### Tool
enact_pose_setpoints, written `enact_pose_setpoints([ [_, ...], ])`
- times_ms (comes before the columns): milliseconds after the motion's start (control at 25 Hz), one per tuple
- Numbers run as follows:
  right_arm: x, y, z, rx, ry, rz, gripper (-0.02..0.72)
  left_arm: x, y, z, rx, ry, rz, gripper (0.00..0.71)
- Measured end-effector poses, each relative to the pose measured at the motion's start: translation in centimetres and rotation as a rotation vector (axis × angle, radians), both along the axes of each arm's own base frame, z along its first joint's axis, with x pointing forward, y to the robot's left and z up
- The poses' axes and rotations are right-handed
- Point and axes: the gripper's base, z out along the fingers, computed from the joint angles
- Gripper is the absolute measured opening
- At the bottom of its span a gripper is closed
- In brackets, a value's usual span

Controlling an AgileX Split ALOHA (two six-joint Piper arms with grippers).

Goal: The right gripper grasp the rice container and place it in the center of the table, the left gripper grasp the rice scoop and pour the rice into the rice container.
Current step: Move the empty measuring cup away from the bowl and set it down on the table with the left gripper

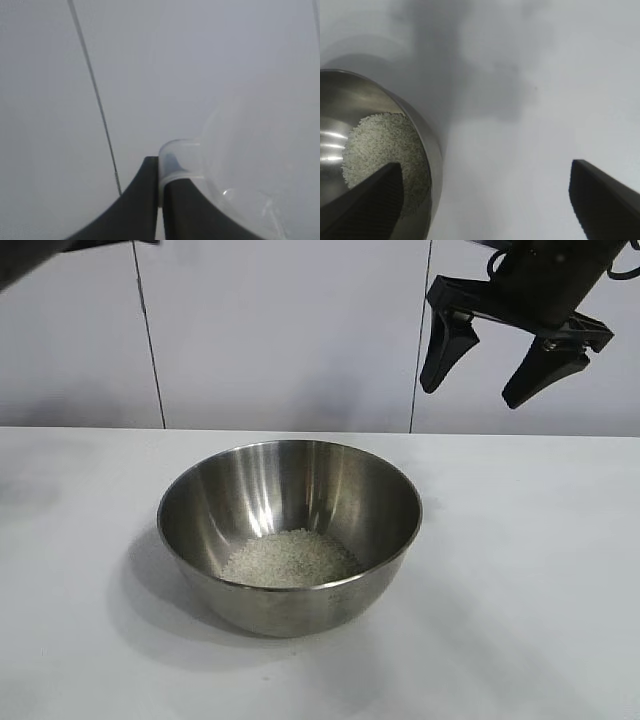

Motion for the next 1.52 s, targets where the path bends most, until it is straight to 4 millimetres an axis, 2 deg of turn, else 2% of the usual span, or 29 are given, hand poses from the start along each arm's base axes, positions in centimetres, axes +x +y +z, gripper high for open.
enact_pose_setpoints([
  [120,0.1,0.1,0.1,0.010,-0.008,-0.008,0.623,-0.1,1.8,-2.4,-0.018,0.080,-0.067,0.008],
  [240,0.2,0.1,0.1,0.021,-0.017,-0.013,0.623,0.4,2.8,-4.7,0.002,0.163,-0.114,0.008],
  [520,0.2,0.1,0.1,0.024,-0.018,-0.015,0.623,1.5,3.2,-10.6,0.034,0.316,-0.161,0.008],
  [720,0.2,0.1,0.1,0.024,-0.018,-0.015,0.623,1.4,2.8,-13.8,0.058,0.425,-0.207,0.008],
  [1160,0.3,0.1,0.2,0.025,-0.029,-0.018,0.623,1.8,2.9,-16.4,0.054,0.497,-0.184,0.008],
  [1360,0.3,0.1,0.2,0.027,-0.034,-0.020,0.623,2.0,2.9,-16.4,0.052,0.492,-0.178,0.008],
  [1440,0.3,0.1,0.2,0.027,-0.035,-0.020,0.623,2.1,2.9,-16.4,0.052,0.490,-0.178,0.020],
  [1520,0.3,0.1,0.2,0.027,-0.036,-0.021,0.623,2.1,2.9,-16.4,0.052,0.490,-0.179,0.065],
])
